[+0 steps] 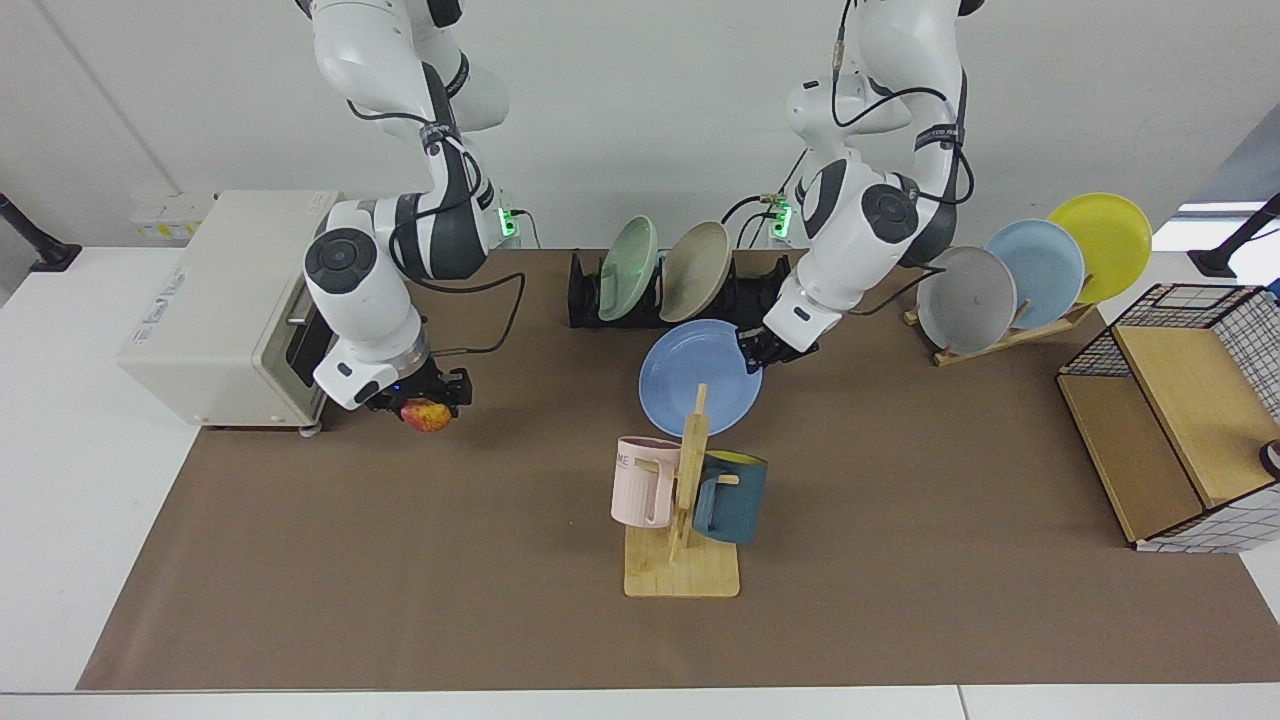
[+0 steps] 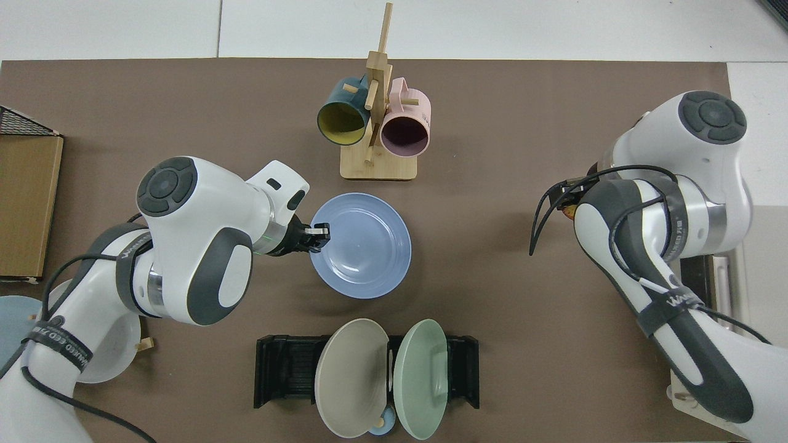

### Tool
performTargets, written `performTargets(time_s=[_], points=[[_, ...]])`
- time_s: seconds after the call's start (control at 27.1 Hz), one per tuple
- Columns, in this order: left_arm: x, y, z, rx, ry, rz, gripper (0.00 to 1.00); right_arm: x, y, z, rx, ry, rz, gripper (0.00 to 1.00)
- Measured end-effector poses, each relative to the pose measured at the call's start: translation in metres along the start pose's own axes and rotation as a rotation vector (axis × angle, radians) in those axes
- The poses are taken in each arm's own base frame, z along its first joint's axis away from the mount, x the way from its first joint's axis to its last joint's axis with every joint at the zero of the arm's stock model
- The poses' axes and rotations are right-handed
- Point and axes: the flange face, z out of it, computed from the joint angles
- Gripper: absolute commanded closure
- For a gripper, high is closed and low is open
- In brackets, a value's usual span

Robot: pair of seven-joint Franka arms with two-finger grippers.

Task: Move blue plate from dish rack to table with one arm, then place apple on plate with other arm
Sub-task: 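Lower the blue plate flat onto the table with the left gripper, then open the left gripper and withdraw while the right gripper lifts the apple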

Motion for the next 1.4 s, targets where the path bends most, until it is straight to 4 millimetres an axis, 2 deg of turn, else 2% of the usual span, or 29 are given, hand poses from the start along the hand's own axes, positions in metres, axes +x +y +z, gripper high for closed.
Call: performTargets(time_s=[0.18,0.3,0.48,0.7,0.74,0.81,0.89,1.18,1.4], points=[[-0.004,0.014,0.023,-0.018,-0.003,0.015,1.0,-0.015,0.001,-0.044,0.006,0.016,0.002,1.0],[-0.01,0.021,0.029,-0.016,-0.007,0.026,1.0,-0.02,0.001,-0.059,0.008,0.036,0.002,1.0],[-0.019,0.031,0.043,-0.02,0.019,0.023,1.0,-0.021,0.001,-0.059,0.009,0.037,0.002,1.0],[-0.025,0.029,0.053,-0.013,0.013,0.019,1.0,-0.021,0.001,-0.056,0.009,0.031,0.002,1.0],[-0.025,0.029,0.054,-0.012,0.012,0.018,0.87,-0.021,0.001,-0.056,0.009,0.03,0.002,1.0],[-0.025,0.028,0.055,-0.011,0.011,0.018,0.4,-0.021,0.001,-0.056,0.009,0.03,0.001,1.0],[-0.025,0.028,0.055,-0.012,0.014,0.016,0.0,-0.021,-0.001,-0.055,0.009,0.029,-0.001,1.0],[-0.023,0.026,0.053,-0.014,0.022,0.007,0.0,-0.023,-0.013,-0.054,0.009,0.026,-0.02,1.0],[-0.016,0.014,0.05,-0.01,0.026,-0.016,0.0,-0.024,-0.03,-0.05,0.014,0.024,-0.023,1.0]])
